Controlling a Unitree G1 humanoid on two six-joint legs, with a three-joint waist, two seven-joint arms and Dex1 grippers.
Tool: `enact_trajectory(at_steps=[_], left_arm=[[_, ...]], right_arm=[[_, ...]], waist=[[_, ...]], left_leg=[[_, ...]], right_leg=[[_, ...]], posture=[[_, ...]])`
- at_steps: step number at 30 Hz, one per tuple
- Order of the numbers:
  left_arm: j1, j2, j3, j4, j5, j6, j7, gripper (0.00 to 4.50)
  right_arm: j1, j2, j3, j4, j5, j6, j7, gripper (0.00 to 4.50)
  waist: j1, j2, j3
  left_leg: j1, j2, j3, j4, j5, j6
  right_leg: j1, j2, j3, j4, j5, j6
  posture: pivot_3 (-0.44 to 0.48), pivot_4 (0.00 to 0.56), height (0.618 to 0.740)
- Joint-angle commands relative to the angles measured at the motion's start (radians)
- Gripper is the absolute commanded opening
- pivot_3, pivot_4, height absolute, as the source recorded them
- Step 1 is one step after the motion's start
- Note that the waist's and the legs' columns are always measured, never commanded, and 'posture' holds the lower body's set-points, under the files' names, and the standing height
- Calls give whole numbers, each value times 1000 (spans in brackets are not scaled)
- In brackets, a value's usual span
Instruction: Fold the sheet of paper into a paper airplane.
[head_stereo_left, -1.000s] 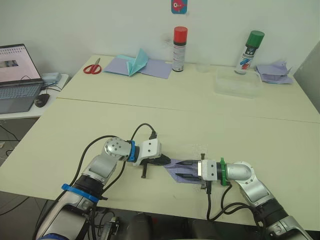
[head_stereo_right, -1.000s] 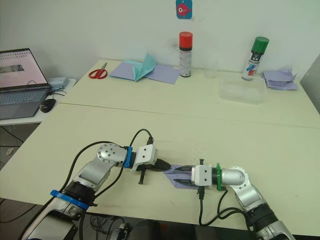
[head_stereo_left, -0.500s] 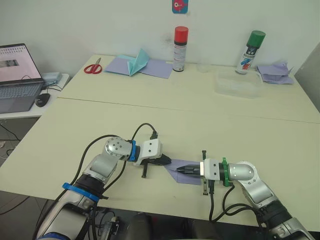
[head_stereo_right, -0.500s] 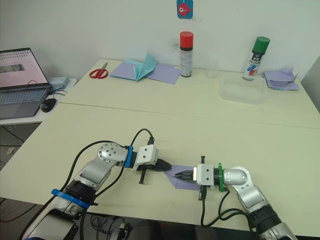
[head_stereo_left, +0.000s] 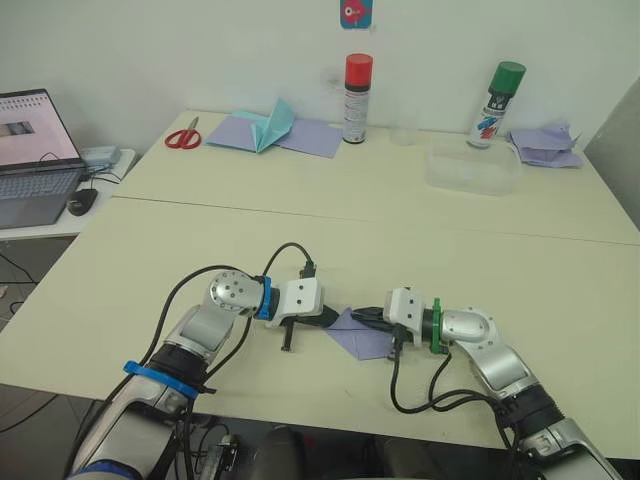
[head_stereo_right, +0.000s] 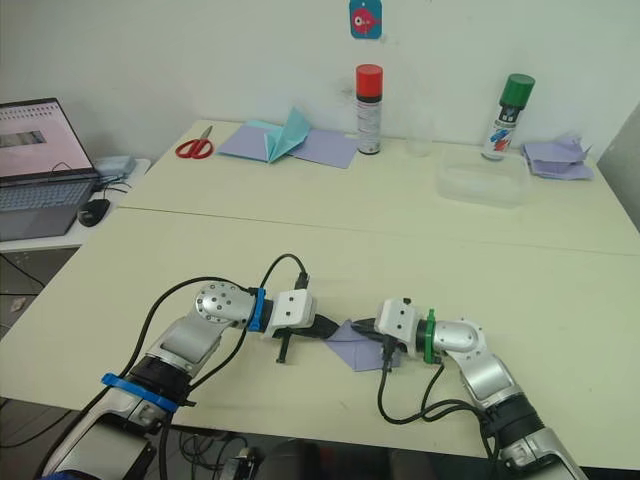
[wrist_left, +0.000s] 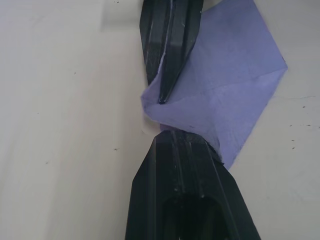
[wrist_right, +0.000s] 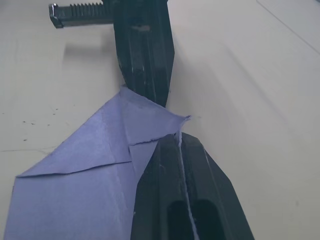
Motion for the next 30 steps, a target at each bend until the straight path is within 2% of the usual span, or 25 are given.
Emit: enact_trajectory(at_steps=[1, 5, 9, 13, 17, 23, 27, 30], left_arm=[[18, 54, -10, 57, 74, 20, 7, 0], [-3, 81, 47, 25, 26, 22, 19, 0], [34, 56, 107, -185, -131, 155, -8, 0], [78, 25, 85, -261, -129, 176, 12, 0], [90, -11, 47, -239, -62, 186, 60, 0], [86, -31, -3, -63, 46, 131, 116, 0], [110, -24, -11, -61, 25, 163, 83, 0], [125, -14, -17, -65, 30, 168, 74, 0]], right_arm=[[-13, 0, 0, -1, -33, 14, -33, 8], [-5, -5, 6, -11, -39, 24, -35, 8], [4, -11, 1, -23, -31, 30, -37, 8], [9, -16, -3, -31, -25, 41, -36, 8], [13, -20, -6, -42, -17, 58, -34, 8], [9, -21, -13, -67, -3, 95, -29, 8], [13, -27, -40, -109, 40, 139, -14, 8], [8, -25, -81, -159, 91, 180, -21, 968]], waist=[[-2, 0, 0], [-4, 0, 0], [-2, 0, 0], [-1, 0, 0], [-1, 0, 1], [-1, 0, 0], [-1, 0, 0], [-1, 0, 0]], left_leg=[[0, 0, 0, 0, 0, 0], [2, 1, 1, 0, 0, 0], [-1, 1, 1, -1, 0, 0], [-3, -1, 1, -1, 0, 0], [-2, 0, 0, 0, 0, 0], [-2, -1, 0, -1, 0, 0], [-1, -1, 0, 0, 0, 0], [-1, -1, 0, 0, 0, 0]], right_leg=[[0, 0, 0, 0, 0, 0], [1, 0, 0, 0, 0, 0], [-1, 0, 0, 0, 0, 0], [-2, -1, 0, -1, 0, 0], [-2, -1, 0, 0, 0, 0], [-1, 0, 0, 0, 0, 0], [0, 0, 0, 0, 0, 0], [-1, 0, 0, -1, 0, 0]], posture=[[0, 150, 740], [0, 150, 740], [0, 150, 740], [0, 150, 740], [0, 150, 740], [0, 150, 740], [0, 150, 740], [0, 150, 740]])
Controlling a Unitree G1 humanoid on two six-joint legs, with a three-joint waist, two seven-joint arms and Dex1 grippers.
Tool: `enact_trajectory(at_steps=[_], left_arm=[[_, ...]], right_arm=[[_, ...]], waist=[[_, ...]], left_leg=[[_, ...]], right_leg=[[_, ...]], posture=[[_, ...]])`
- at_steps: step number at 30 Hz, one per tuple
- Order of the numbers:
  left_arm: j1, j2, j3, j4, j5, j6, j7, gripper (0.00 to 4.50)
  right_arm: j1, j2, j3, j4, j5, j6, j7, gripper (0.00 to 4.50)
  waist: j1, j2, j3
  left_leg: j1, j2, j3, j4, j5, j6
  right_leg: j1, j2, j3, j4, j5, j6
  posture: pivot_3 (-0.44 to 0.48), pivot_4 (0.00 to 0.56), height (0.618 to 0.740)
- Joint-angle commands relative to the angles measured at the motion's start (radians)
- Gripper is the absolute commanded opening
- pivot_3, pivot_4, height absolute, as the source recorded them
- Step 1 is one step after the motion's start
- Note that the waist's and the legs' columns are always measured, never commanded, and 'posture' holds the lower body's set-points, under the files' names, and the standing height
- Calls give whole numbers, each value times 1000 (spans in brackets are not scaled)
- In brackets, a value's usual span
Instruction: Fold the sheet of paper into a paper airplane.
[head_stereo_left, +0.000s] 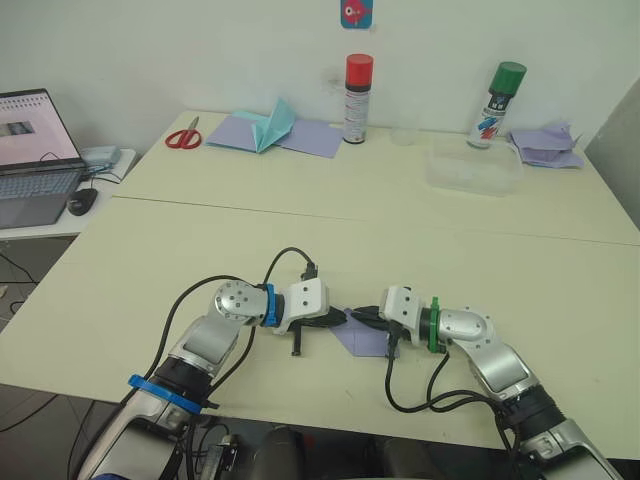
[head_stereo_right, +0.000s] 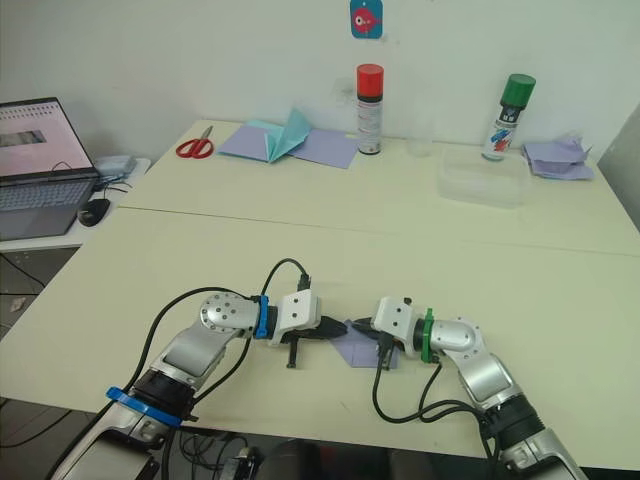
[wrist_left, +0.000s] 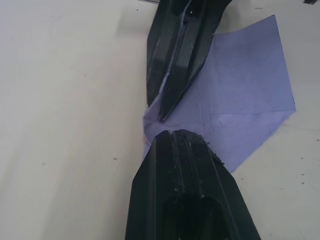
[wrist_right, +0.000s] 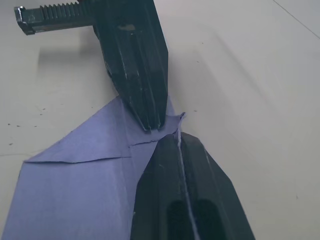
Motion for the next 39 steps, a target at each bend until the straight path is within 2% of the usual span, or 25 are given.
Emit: enact_trajectory(at_steps=[1, 5, 11, 14, 17, 18, 19, 30, 39], left_arm=[[45, 29, -37, 45, 46, 49, -14, 0], [50, 22, -26, 57, 46, 59, 1, 0], [39, 10, -18, 84, 43, 61, 11, 0], [31, 6, -18, 88, 43, 62, 12, 0], [24, 3, -19, 93, 47, 51, 14, 0], [21, 1, -17, 97, 48, 50, 17, 0], [19, -1, -16, 99, 47, 50, 19, 0], [15, -1, -19, 107, 51, 45, 15, 0], [5, -3, -33, 132, 56, 29, 15, 0]], right_arm=[[-6, -4, -80, -95, 73, 32, -19, 1328], [9, 14, -145, -223, 218, 69, 10, 2787], [61, -36, -57, -316, 223, 95, 87, 2787], [58, -40, -12, -272, 174, 103, 77, 1866], [38, -30, 27, -183, 83, 101, 24, 755], [37, -23, 32, -166, 73, 115, 12, 234], [36, -17, 33, -157, 69, 125, 5, 57], [104, -92, -27, -179, 83, 261, -8, 57], [224, -243, -141, -222, 130, 311, 9, 57]], waist=[[0, 0, 0], [0, 0, 0], [0, -1, -1], [-1, 0, -1], [0, -1, -1], [0, -1, -1], [0, -1, -1], [0, -1, -2], [1, -2, -8]], left_leg=[[0, 0, 0, 0, 0, 0], [0, 1, -1, -1, 0, 0], [0, 1, -1, -1, 0, 0], [1, 1, -1, -1, 0, 0], [1, 1, -1, 0, 0, 0], [1, 1, 0, 0, 0, 0], [1, 0, 0, 0, 0, 0], [1, 0, 0, 0, 0, 0], [2, 0, -1, -1, 0, 0]], right_leg=[[0, 0, 0, 0, 0, 0], [0, 0, 0, 0, 0, 0], [0, 0, 0, -1, -2, 4], [0, 0, 0, 0, -2, 4], [1, 0, 0, 0, -2, 4], [0, 0, 0, 0, -2, 4], [0, 0, 0, 0, -2, 4], [1, 0, 1, -1, -2, 4], [3, -1, 1, -3, -2, 4]], posture=[[0, 150, 740], [0, 150, 740], [0, 150, 740], [0, 150, 740], [0, 150, 740], [0, 150, 740], [0, 150, 740], [0, 150, 740], [0, 150, 740]])
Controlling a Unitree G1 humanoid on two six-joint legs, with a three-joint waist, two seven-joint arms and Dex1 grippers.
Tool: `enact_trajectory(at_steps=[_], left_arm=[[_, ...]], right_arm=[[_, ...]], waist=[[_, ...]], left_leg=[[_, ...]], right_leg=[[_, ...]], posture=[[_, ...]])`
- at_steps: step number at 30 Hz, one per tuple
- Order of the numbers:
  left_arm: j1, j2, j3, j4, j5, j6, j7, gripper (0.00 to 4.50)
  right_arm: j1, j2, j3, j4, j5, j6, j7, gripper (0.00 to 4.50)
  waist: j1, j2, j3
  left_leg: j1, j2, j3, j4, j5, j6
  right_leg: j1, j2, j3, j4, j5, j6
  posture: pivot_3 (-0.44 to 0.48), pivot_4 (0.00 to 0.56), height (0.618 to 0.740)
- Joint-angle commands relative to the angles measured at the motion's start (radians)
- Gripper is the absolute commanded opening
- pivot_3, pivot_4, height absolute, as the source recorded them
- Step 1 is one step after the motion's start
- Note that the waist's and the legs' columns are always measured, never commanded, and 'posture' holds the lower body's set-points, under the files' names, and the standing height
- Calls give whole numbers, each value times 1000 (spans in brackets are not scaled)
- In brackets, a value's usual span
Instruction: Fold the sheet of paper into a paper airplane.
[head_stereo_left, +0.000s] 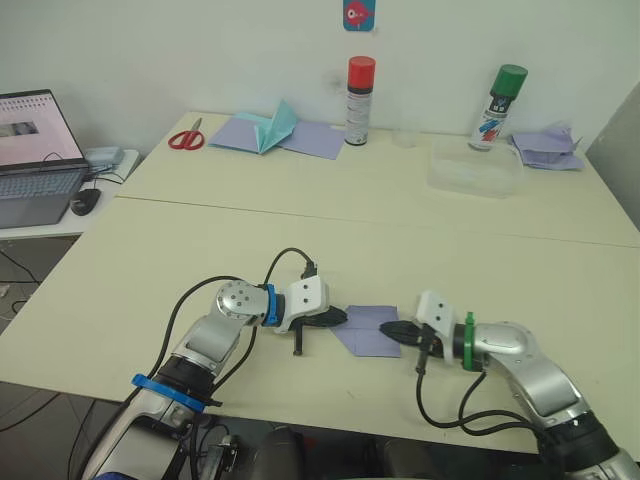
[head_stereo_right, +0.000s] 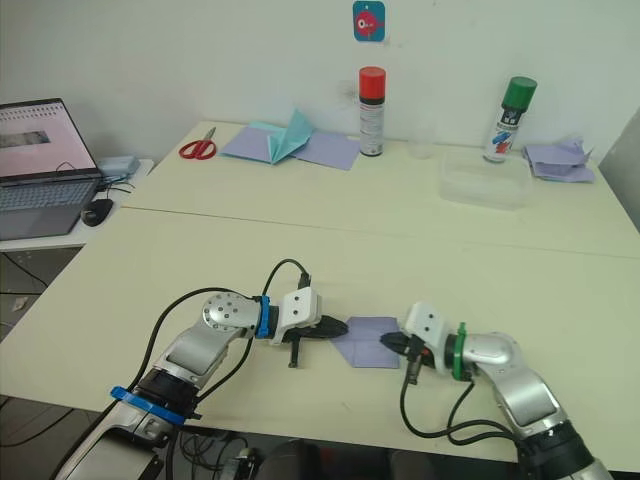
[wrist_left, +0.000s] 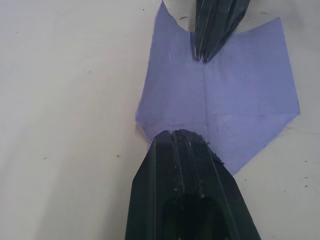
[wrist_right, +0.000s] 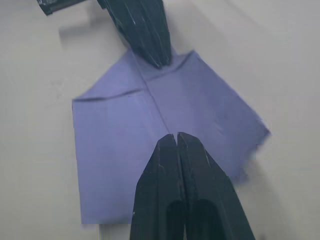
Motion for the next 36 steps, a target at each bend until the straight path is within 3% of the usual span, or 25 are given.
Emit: enact_trajectory(at_steps=[1, 5, 11, 18, 24, 26, 30, 36], left_arm=[[25, 15, -37, 83, 65, 21, 5, 0], [24, 11, -43, 88, 63, 15, 5, 0], [21, 8, -44, 92, 62, 10, 3, 0], [16, 4, -44, 88, 59, 11, 1, 0], [39, 22, -31, 48, 43, 18, -9, 0], [50, 23, -10, 8, 5, 33, -26, 0], [55, -28, 53, -168, -157, 221, -31, 0], [52, -46, -6, -164, -68, 217, 21, 0]], right_arm=[[41, -56, -47, 23, 1, 45, 4, 57], [42, -83, -91, 5, 34, 18, 22, 57], [15, -24, -102, -93, 138, -46, 74, 57], [-62, 63, 41, 19, -27, -63, -10, 57], [-87, 79, 82, 89, -92, -52, -35, 57], [-78, 71, 90, 85, -94, -57, -21, 57], [-69, 69, 105, 83, -99, -61, -17, 57], [-66, 73, 117, 79, -99, -54, -18, 57]], waist=[[0, 0, -2], [0, 0, -2], [0, 0, -2], [-1, 0, -2], [-1, 0, -2], [-1, 0, -2], [-1, 0, -1], [-1, -1, 0]], left_leg=[[1, 0, 0, 0, 0, 0], [2, 0, 0, -1, 0, 0], [1, 0, 1, -3, 0, 0], [1, 0, 1, -4, 0, 0], [1, 0, 1, -4, 0, 0], [1, 1, 1, -4, 0, 0], [0, 0, 1, -6, 0, 0], [-2, 0, 0, -6, 0, 0]], right_leg=[[1, 0, 0, -1, 0, 0], [2, 0, 1, -2, 0, 0], [2, 0, 1, -6, 0, 0], [2, 0, 1, -6, 0, 0], [1, 0, 1, -6, 0, 0], [1, 0, 1, -6, 0, 0], [-1, 0, 1, -7, 0, 0], [-2, 0, 0, -7, 0, 0]], posture=[[0, 150, 740], [0, 150, 740], [0, 150, 740], [0, 150, 740], [0, 150, 740], [0, 150, 740], [0, 150, 740], [0, 150, 740]])
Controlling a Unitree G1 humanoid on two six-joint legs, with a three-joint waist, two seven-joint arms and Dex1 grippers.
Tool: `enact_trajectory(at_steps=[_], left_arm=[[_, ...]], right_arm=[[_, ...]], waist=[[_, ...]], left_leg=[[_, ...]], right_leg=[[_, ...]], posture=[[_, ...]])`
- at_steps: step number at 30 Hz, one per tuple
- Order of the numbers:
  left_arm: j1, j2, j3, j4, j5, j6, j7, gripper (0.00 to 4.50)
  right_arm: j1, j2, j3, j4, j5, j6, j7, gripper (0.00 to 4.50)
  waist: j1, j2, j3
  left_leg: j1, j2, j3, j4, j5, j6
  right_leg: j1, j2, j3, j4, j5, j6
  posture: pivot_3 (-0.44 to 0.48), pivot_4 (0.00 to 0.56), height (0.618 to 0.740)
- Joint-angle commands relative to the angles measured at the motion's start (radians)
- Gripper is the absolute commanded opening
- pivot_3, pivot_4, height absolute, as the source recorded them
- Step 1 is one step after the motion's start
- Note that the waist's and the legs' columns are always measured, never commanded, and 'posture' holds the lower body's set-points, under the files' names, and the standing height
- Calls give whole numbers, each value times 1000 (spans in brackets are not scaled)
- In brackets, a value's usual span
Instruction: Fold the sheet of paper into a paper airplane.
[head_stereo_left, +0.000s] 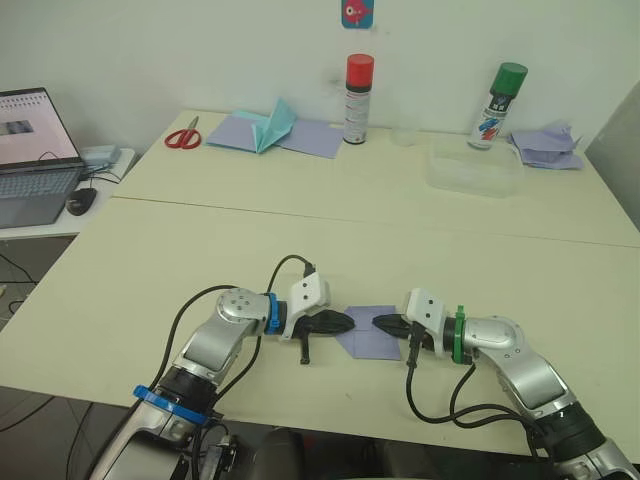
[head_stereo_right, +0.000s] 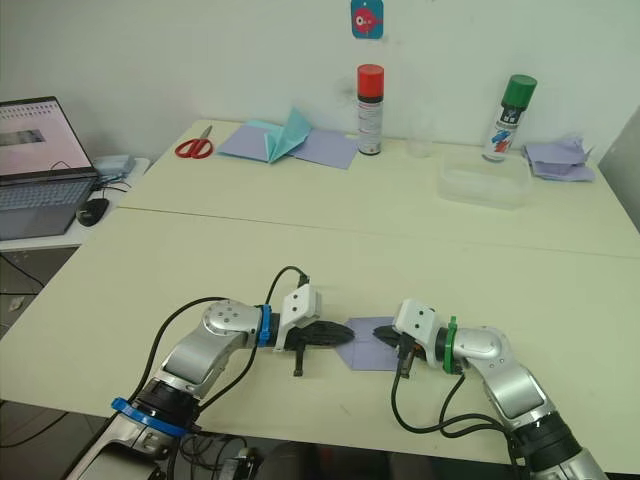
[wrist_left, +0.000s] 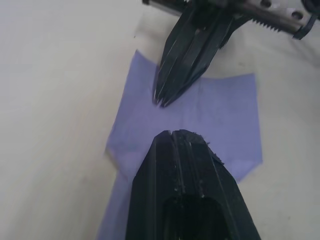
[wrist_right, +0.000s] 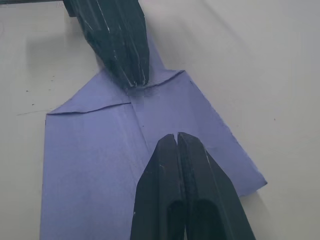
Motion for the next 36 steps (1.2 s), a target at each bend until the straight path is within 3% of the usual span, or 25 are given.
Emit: enact_trajectory(at_steps=[1, 7, 17, 21, 25, 27, 33, 36], left_arm=[[1, 10, -36, 19, 72, -28, 33, 0], [53, 94, -35, 35, 114, -24, 36, 0], [152, 262, 78, -38, 60, 7, 24, 0], [115, 208, 163, -148, -104, 59, 16, 0], [73, 159, 187, -224, -190, 123, 16, 0], [49, 136, 164, -219, -176, 140, 36, 0], [33, 125, 18, -30, 32, 19, 72, 0], [35, 114, -7, 23, 52, -10, 54, 0]], right_arm=[[20, -9, 32, 22, -29, 20, 9, 57], [23, -19, 29, 24, -30, 19, 11, 57], [26, -19, 31, 31, -27, 21, 14, 57], [17, -17, 29, 42, -24, 14, 20, 57], [7, -15, 24, 53, -22, 9, 29, 57], [3, -12, 24, 56, -23, 7, 31, 57], [-1, -3, 16, 44, -11, 5, 26, 57], [-1, 0, 4, 26, 4, 2, 27, 57]], waist=[[0, 0, 0], [-1, 1, -1], [-4, 1, -1], [-3, 0, 1], [-1, -4, 4], [-3, -4, 4], [-4, -3, 5], [-2, -4, 5]], left_leg=[[0, 0, 0, 0, 0, 0], [1, 0, 0, -2, 0, 0], [12, 1, 2, -9, 0, 0], [16, 1, 1, -11, 0, 0], [15, 1, 1, -10, 0, 0], [15, 0, 1, -10, 0, 0], [16, 0, 1, -10, 0, 0], [15, 1, 1, -10, 0, 0]], right_leg=[[0, 0, 0, 0, 0, 0], [1, 0, 0, -2, 0, 0], [9, -1, 1, -6, -1, -2], [13, -1, 0, -6, -4, -6], [13, -2, -1, -6, -3, -6], [14, -2, 0, -7, -3, -6], [14, -1, 0, -7, -3, -6], [14, -1, 0, -7, -3, -6]], posture=[[0, 150, 740], [0, 150, 740], [0, 150, 740], [0, 150, 740], [0, 150, 740], [0, 150, 740], [0, 150, 740], [0, 150, 740]])
